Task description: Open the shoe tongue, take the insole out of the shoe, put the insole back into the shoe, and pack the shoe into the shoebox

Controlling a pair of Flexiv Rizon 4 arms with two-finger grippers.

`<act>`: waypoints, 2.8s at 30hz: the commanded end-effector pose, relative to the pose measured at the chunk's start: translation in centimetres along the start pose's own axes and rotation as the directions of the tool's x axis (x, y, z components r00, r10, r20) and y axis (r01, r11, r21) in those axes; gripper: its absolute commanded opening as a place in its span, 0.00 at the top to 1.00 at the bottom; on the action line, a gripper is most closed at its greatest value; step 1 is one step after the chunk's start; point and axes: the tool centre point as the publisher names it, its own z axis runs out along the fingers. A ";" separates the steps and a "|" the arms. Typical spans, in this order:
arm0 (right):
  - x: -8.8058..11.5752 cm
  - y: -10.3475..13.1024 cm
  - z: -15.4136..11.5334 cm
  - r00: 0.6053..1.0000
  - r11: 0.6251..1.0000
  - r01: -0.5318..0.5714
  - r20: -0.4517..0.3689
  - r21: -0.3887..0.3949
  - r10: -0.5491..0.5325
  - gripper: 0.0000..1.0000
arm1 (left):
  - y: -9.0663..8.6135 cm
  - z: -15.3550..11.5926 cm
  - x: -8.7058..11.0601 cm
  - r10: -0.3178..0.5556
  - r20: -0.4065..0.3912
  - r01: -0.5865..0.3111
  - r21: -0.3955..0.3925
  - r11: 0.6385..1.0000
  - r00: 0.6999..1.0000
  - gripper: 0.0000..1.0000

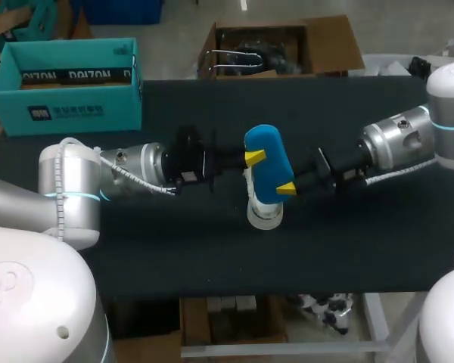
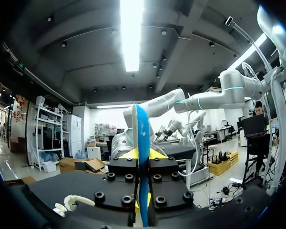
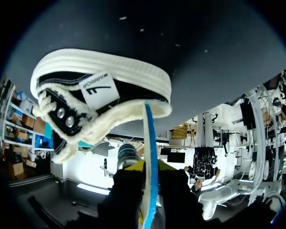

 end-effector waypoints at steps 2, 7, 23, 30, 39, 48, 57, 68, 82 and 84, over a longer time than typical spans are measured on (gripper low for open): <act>0.1 0.2 -0.4 1.000 1.000 0.003 0.008 0.008 -0.003 1.00 | 0.7 0.0 -0.5 -0.024 -0.009 0.024 0.011 1.000 1.000 0.87; -0.1 0.0 -0.7 0.999 1.000 0.024 0.032 0.020 -0.025 1.00 | 0.1 -1.3 -0.9 -0.061 -0.073 0.058 -0.049 0.997 0.995 0.00; -2.2 -1.9 -0.2 0.993 0.996 0.069 0.088 0.048 -0.073 1.00 | -1.8 -5.9 -2.4 -0.321 -0.344 0.081 -0.561 0.824 0.883 0.00; -2.6 -2.0 0.1 0.995 0.997 0.070 0.068 0.042 -0.072 1.00 | -1.8 -5.9 -2.4 -0.321 -0.344 0.081 -0.561 0.824 0.883 0.00; -2.6 -2.0 0.2 0.994 0.996 0.071 0.078 0.047 -0.074 1.00 | -1.3 -5.9 -3.3 -0.271 -0.448 0.007 -0.508 0.861 0.852 0.00; -5.0 -3.5 0.9 0.975 0.981 0.148 0.148 0.128 -0.166 1.00 | -0.5 -7.3 -6.1 -0.160 -0.705 -0.191 -0.391 0.900 0.691 0.00; -6.0 -3.9 1.6 0.952 0.977 0.155 0.242 0.144 -0.186 1.00 | -0.2 -7.1 -5.8 -0.166 -0.841 -0.262 -0.339 0.904 0.515 0.00; -7.3 -5.4 0.7 0.933 0.972 0.180 0.288 0.148 -0.217 1.00 | 0.4 -7.7 -5.2 -0.160 -0.866 -0.272 -0.317 0.909 0.474 0.00; -9.0 -4.9 -0.8 0.928 0.961 0.187 0.285 0.203 -0.241 1.00 | 0.7 -8.1 -5.2 -0.158 -0.853 -0.263 -0.322 0.910 0.498 0.00; -9.0 -4.9 -0.8 0.928 0.961 0.187 0.285 0.203 -0.241 1.00 | 0.7 -8.1 -5.2 -0.158 -0.853 -0.263 -0.322 0.910 0.498 0.00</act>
